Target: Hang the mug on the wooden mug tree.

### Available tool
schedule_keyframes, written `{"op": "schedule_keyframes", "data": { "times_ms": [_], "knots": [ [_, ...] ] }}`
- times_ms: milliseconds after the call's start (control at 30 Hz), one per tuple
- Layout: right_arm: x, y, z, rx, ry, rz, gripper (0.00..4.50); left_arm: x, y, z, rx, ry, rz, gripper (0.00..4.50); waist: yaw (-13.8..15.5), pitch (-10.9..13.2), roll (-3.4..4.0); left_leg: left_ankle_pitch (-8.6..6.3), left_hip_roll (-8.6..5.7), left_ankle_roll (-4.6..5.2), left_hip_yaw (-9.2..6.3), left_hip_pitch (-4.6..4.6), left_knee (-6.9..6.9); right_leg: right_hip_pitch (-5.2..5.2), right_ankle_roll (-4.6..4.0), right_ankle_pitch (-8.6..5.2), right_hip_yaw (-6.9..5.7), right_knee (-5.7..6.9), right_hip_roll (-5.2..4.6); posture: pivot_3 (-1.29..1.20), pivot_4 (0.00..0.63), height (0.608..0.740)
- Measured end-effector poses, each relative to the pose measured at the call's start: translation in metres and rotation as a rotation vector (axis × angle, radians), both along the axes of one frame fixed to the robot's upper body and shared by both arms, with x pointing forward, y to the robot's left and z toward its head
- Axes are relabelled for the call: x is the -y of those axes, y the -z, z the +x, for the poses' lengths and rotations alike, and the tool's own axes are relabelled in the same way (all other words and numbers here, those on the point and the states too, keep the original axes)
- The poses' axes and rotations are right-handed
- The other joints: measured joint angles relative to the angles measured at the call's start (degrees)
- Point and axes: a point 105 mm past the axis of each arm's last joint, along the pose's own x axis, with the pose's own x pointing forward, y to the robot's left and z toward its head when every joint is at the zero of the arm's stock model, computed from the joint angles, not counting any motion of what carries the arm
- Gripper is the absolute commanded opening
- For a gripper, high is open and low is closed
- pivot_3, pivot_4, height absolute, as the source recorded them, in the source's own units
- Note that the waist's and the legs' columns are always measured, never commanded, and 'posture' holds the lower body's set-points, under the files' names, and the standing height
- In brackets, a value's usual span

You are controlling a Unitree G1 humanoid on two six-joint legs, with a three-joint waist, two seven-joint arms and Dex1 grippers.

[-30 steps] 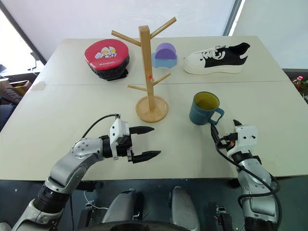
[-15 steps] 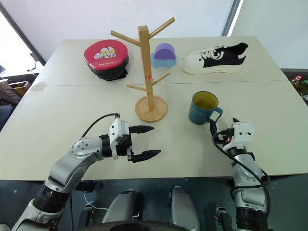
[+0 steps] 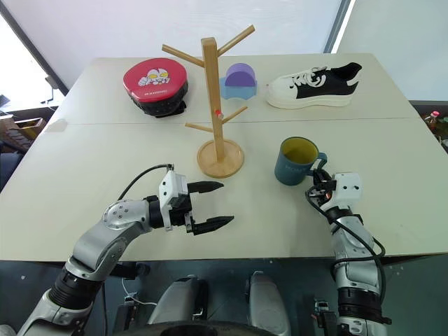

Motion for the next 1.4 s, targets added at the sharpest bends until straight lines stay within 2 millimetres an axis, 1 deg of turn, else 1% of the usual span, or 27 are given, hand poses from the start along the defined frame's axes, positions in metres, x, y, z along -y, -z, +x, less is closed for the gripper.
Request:
{"op": "schedule_keyframes", "data": {
  "times_ms": [100, 167, 233, 333, 367, 433, 533, 567, 633, 700, 800, 1000, 1133, 1267, 1333, 1400],
  "knots": [
    [-0.008, 0.001, -0.002, -0.001, -0.047, -0.02, 0.07, 0.001, 0.0, 0.0, 0.001, -0.004, -0.012, 4.5, -0.01, 0.0, 0.0, 0.0, 0.0, 0.0, 0.0, 0.0, 0.0, -0.02, 0.0, 0.0, 0.0, 0.02, 0.0, 0.0, 0.15, 0.735],
    [-0.022, -0.001, -0.006, -0.004, -0.126, -0.101, 0.07, 0.0, 0.001, -0.001, 0.001, -0.016, -0.026, 4.5, -0.06, 0.0, 0.01, 0.0, 0.0, 0.0, 0.0, -0.01, 0.0, -0.05, 0.01, 0.0, 0.0, 0.03, 0.0, 0.0, 0.15, 0.735],
    [-0.039, -0.009, -0.009, 0.011, -0.222, -0.214, 0.07, -0.003, 0.003, 0.002, 0.002, -0.042, -0.038, 4.5, -0.21, 0.01, 0.0, 0.0, 0.01, 0.0, 0.01, 0.0, 0.0, -0.07, 0.01, 0.0, 0.0, 0.06, 0.0, 0.0, 0.15, 0.735],
    [-0.065, -0.027, -0.013, 0.066, -0.347, -0.369, 0.07, -0.016, 0.008, 0.01, -0.001, -0.118, -0.042, 4.5, -0.11, 0.01, -0.01, 0.0, 0.04, 0.0, -0.02, 0.02, 0.02, -0.08, 0.0, -0.01, -0.01, 0.11, 0.06, 0.0, 0.15, 0.735],
    [-0.074, -0.034, -0.013, 0.087, -0.387, -0.412, 0.07, -0.023, 0.011, 0.014, -0.005, -0.154, -0.04, 4.5, -0.1, 0.01, -0.01, 0.0, 0.04, 0.0, -0.02, 0.02, 0.03, -0.1, 0.0, -0.01, -0.01, 0.13, 0.07, 0.0, 0.15, 0.735],
    [-0.094, -0.056, -0.016, 0.156, -0.474, -0.505, 0.07, -0.041, 0.015, 0.022, -0.01, -0.227, -0.025, 4.5, -0.14, 0.03, -0.02, 0.01, 0.07, 0.0, -0.03, 0.01, 0.05, -0.14, -0.01, -0.02, -0.02, 0.13, 0.12, 0.0, 0.15, 0.735],
    [-0.12, -0.095, -0.018, 0.277, -0.556, -0.598, 0.07, -0.069, 0.009, 0.032, 0.021, -0.32, -0.016, 4.5, -0.01, 0.06, -0.1, 0.01, 0.1, 0.0, -0.09, -0.01, 0.06, -0.14, -0.01, -0.02, -0.06, 0.13, 0.14, 0.0, 0.15, 0.735],
    [-0.126, -0.107, -0.019, 0.312, -0.567, -0.611, 0.07, -0.078, 0.006, 0.035, 0.033, -0.344, -0.015, 4.5, 0.04, 0.06, -0.1, 0.01, 0.09, 0.0, -0.09, -0.01, 0.06, -0.13, 0.0, -0.01, -0.06, 0.13, 0.13, 0.0, 0.15, 0.735],
    [-0.135, -0.12, -0.018, 0.34, -0.583, -0.622, 0.07, -0.09, 0.004, 0.038, 0.05, -0.373, 0.0, 4.5, 0.26, 0.06, -0.15, 0.01, 0.06, 0.0, -0.13, -0.05, 0.06, -0.12, 0.0, -0.01, -0.13, 0.12, 0.05, 0.0, 0.15, 0.735],
    [-0.139, -0.128, -0.016, 0.351, -0.587, -0.626, 0.07, -0.097, 0.003, 0.039, 0.053, -0.391, 0.012, 4.5, 0.32, 0.06, -0.15, 0.01, -0.01, 0.0, -0.13, -0.09, 0.06, -0.12, 0.0, -0.01, -0.15, 0.1, -0.07, 0.0, 0.15, 0.735],
    [-0.145, -0.134, -0.012, 0.346, -0.598, -0.628, 0.07, -0.099, 0.003, 0.039, 0.054, -0.384, 0.017, 4.5, 0.18, 0.08, -0.17, 0.0, -0.08, 0.0, -0.09, -0.14, 0.05, -0.13, 0.01, -0.01, -0.17, 0.04, -0.31, 0.0, 0.15, 0.735],
    [-0.156, -0.137, -0.009, 0.341, -0.621, -0.618, 0.07, -0.101, -0.003, 0.037, 0.065, -0.37, 0.013, 4.5, 0.1, 0.08, -0.18, 0.0, -0.06, 0.0, -0.13, -0.15, 0.01, -0.15, 0.0, -0.01, -0.16, 0.05, -0.33, 0.0, 0.15, 0.735],
    [-0.162, -0.145, -0.006, 0.357, -0.611, -0.616, 0.07, -0.095, -0.019, 0.03, 0.065, -0.319, -0.04, 4.5, 0.03, 0.09, -0.19, 0.0, -0.04, 0.0, -0.13, -0.14, 0.01, -0.16, -0.01, -0.01, -0.15, 0.06, -0.33, 0.0, 0.15, 0.735],
    [-0.167, -0.151, -0.003, 0.366, -0.597, -0.603, 0.07, -0.098, -0.037, 0.028, 0.051, -0.303, -0.088, 4.5, -0.01, 0.09, -0.18, 0.0, -0.04, 0.0, -0.14, -0.14, 0.01, -0.18, 0.0, -0.01, -0.16, 0.09, -0.32, 0.0, 0.15, 0.735],
    [-0.168, -0.151, -0.002, 0.362, -0.595, -0.603, 0.07, -0.099, -0.042, 0.025, 0.038, -0.291, -0.104, 4.5, -0.02, 0.09, -0.18, 0.0, -0.04, 0.0, -0.13, -0.14, 0.01, -0.18, 0.0, -0.01, -0.16, 0.08, -0.32, 0.0, 0.15, 0.735],
    [-0.168, -0.152, 0.0, 0.357, -0.593, -0.599, 0.07, -0.099, -0.043, 0.024, 0.022, -0.285, -0.11, 4.5, -0.02, 0.09, -0.18, 0.0, -0.05, 0.0, -0.13, -0.15, 0.01, -0.18, 0.0, -0.01, -0.16, 0.07, -0.32, 0.0, 0.15, 0.735]
  ]
}}
